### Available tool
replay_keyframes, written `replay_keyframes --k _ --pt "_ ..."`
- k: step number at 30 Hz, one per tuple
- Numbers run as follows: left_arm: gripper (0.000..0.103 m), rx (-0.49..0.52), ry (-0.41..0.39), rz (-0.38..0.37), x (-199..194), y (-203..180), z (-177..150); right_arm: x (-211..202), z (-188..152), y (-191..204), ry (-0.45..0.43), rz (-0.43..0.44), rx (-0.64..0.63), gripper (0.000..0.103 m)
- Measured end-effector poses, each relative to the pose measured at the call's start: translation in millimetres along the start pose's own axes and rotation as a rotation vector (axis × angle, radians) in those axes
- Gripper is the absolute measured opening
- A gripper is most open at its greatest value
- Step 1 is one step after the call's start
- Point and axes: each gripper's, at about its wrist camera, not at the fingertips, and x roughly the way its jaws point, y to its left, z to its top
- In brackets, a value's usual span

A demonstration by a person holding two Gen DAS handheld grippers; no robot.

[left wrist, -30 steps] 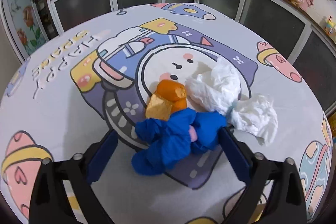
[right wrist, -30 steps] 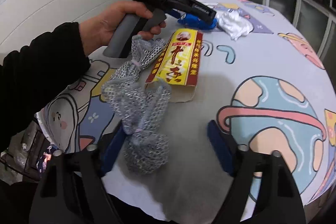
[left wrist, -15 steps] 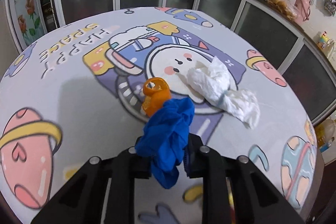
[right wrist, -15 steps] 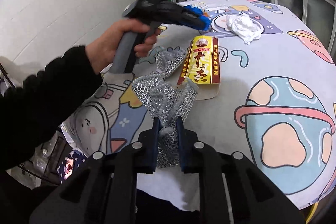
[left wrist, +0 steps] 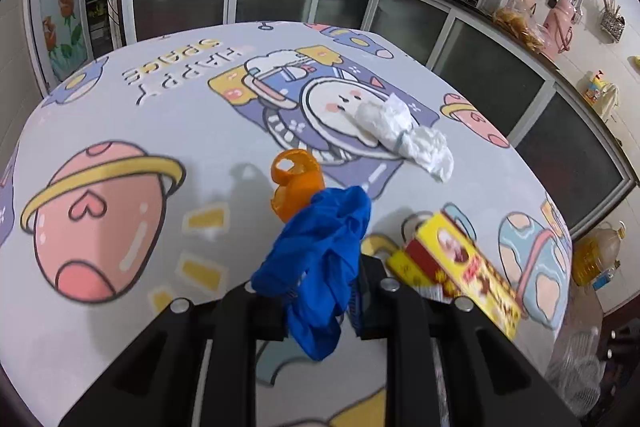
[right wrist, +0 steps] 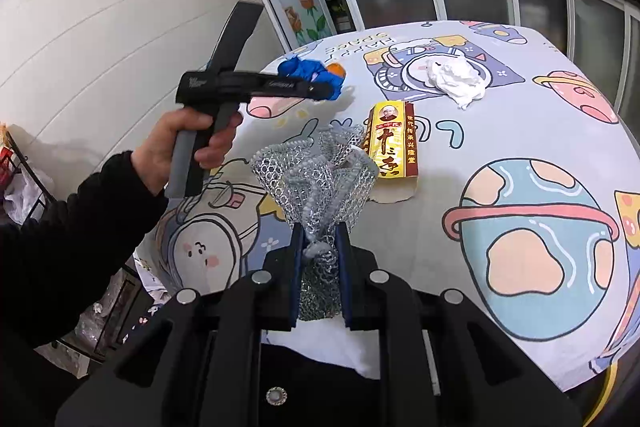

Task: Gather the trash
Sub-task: 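Carry the blue glove and silver scrubber over the yellow-rimmed bin with both tools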

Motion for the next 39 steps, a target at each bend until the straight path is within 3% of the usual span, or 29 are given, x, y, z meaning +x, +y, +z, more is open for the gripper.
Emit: replay_keyframes --k 5,7,9,10,12,13,16,17,18,23,31,36,39 --pt "0.023 -0.025 0.05 0.007 7 13 -20 0 -3 2 0.004 -0.013 -0.005 0.014" --pt "0.032 -0.044 0.06 0.005 9 18 -27 0 -3 2 0.007 -0.013 -0.006 0.014" --pt "0.059 -0.051 0.057 0.008 8 22 -32 1 -3 3 0.009 -0.014 -0.008 0.014" --pt "0.065 -0.055 0.049 0.013 6 24 -34 1 -3 3 0.01 -0.014 -0.009 0.014" --pt "0.068 -0.06 0.053 0.007 5 26 -36 2 -2 3 0.014 -0.014 -0.013 0.014" --pt "0.067 -0.061 0.06 0.001 4 27 -36 2 -2 3 0.014 -0.015 -0.014 0.014" --pt "0.036 -0.049 0.079 0.004 6 26 -41 4 -2 4 0.016 -0.016 -0.016 0.014" --pt "0.02 -0.043 0.086 0.0 7 25 -43 4 -2 3 0.016 -0.011 -0.012 0.014" --pt "0.018 -0.036 0.092 -0.001 7 24 -45 4 -2 3 0.014 -0.01 -0.012 0.014" --pt "0.015 -0.001 0.078 0.024 -6 19 -54 0 -2 4 0.006 -0.012 -0.017 0.014" --pt "0.015 -0.004 0.001 -0.046 -48 2 -46 -25 -2 -3 -0.046 -0.029 -0.003 0.014" --pt "0.015 0.053 -0.029 -0.137 -62 -42 -34 -50 -14 -21 -0.069 -0.085 0.033 0.014" --pt "0.015 0.143 -0.017 -0.214 -57 -97 -31 -76 -32 -46 -0.082 -0.166 0.089 0.014"
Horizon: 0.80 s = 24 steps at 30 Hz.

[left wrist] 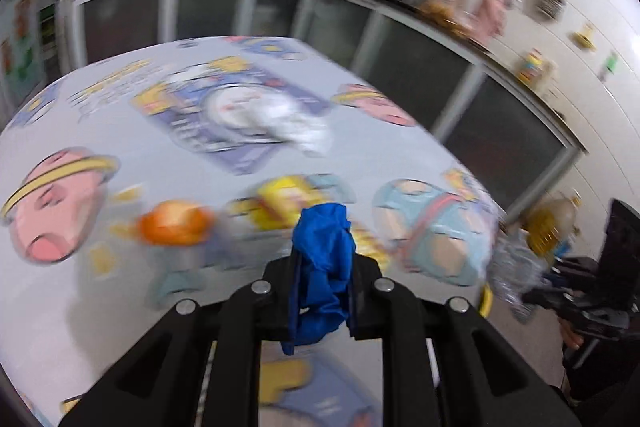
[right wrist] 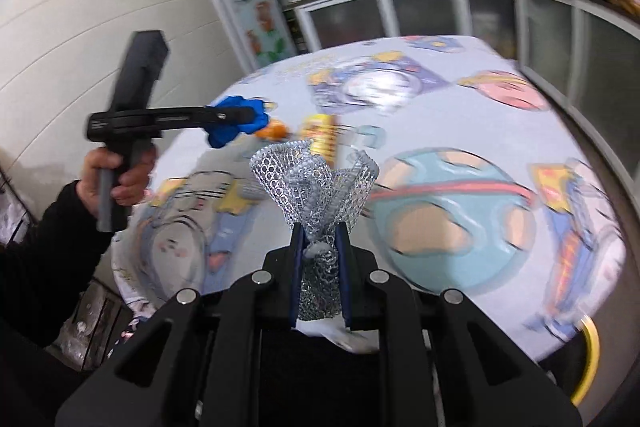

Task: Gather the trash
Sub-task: 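Carry the blue glove and silver scrubber over the yellow-rimmed bin with both tools, then open the right tool over the bin while the left tool opens to drop the glove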

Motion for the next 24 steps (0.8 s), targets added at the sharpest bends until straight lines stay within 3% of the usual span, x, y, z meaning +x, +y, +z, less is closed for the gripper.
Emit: replay_keyframes --k 9,13,17,22,24 --pt "0.016 0.178 0.097 -0.246 83 -147 13 -87 -59 -105 -0.041 -0.3 0.224 0.014" --pt "0.016 0.242 0.142 -0.323 120 -210 12 -113 -92 -146 -0.059 -0.413 0.343 0.014" --pt "0.016 0.292 0.204 -0.359 158 -263 4 -121 -124 -185 -0.045 -0.475 0.461 0.015" --pt "0.016 0.342 0.286 -0.353 204 -312 -11 -113 -154 -215 0.005 -0.554 0.537 0.015" --pt "0.016 0.362 0.314 -0.36 220 -331 -16 -106 -164 -229 0.026 -0.552 0.58 0.015"
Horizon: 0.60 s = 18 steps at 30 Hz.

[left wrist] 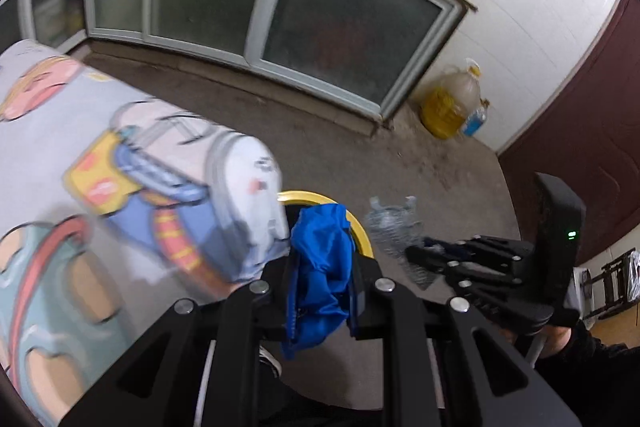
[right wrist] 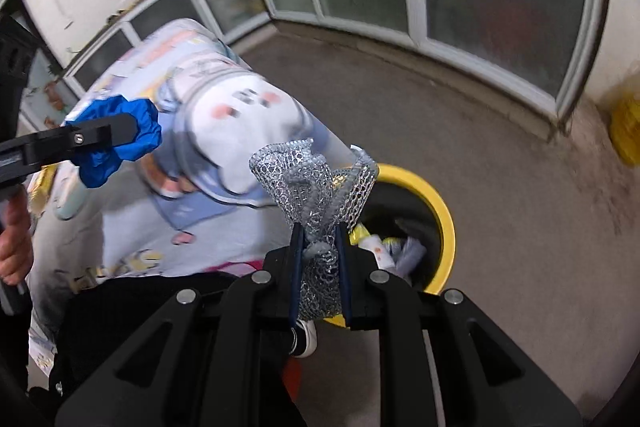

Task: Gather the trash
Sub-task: 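Open the right tool over the bin while the left tool opens to drop the glove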

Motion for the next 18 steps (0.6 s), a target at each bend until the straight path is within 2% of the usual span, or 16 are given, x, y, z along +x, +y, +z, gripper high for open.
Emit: replay_keyframes --k 10,11,13,14,15,18 --pt "0.016 0.031 0.108 0.035 78 -20 30 62 -5 -34 0.093 -0.037 0.093 0.016" --pt "0.02 0.024 0.109 0.033 80 -19 31 67 -5 -37 0.099 -0.044 0.109 0.02" --pt "0.045 -0.005 0.109 0.013 84 -15 34 76 -8 -44 0.14 -0.039 0.128 0.041" --pt "0.07 -0.019 0.094 0.013 81 -12 33 79 -10 -48 0.143 -0.042 0.143 0.062" --pt "0.081 -0.029 0.079 0.017 81 -11 34 79 -13 -54 0.132 -0.063 0.164 0.07" --pt "0.083 -0.052 0.057 0.006 80 -10 37 76 -20 -66 0.137 -0.118 0.176 0.069"
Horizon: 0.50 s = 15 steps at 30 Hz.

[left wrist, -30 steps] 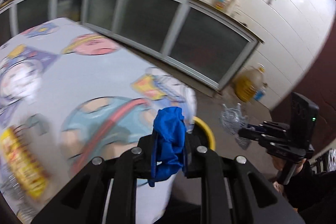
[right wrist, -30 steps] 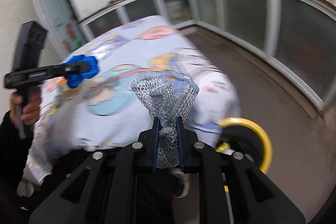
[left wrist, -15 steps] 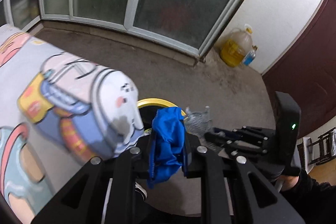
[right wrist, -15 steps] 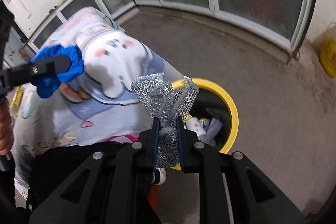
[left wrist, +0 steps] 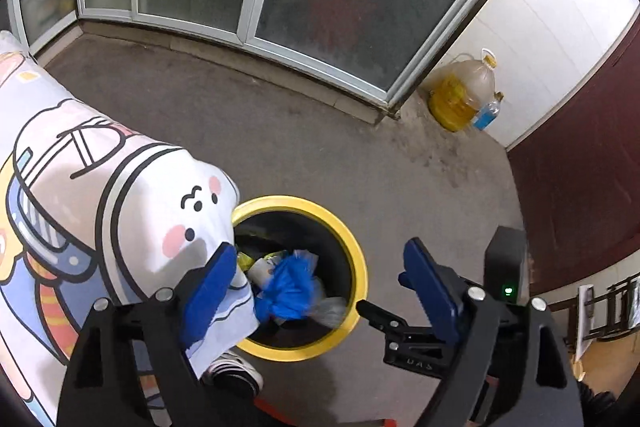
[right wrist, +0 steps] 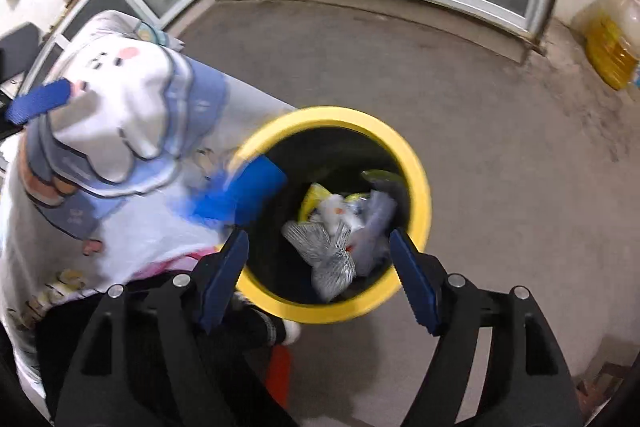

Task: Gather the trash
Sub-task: 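Open the right tool over the bin while the left tool opens to drop the glove, then move both tools back over the table toward the orange peel and tissue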

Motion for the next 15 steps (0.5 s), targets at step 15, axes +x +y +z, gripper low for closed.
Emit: replay_keyframes --k 15 --pt "0.095 -0.078 -0.304 -0.028 -170 23 -73 -104 2 14 -0.295 0.045 -0.112 0.07"
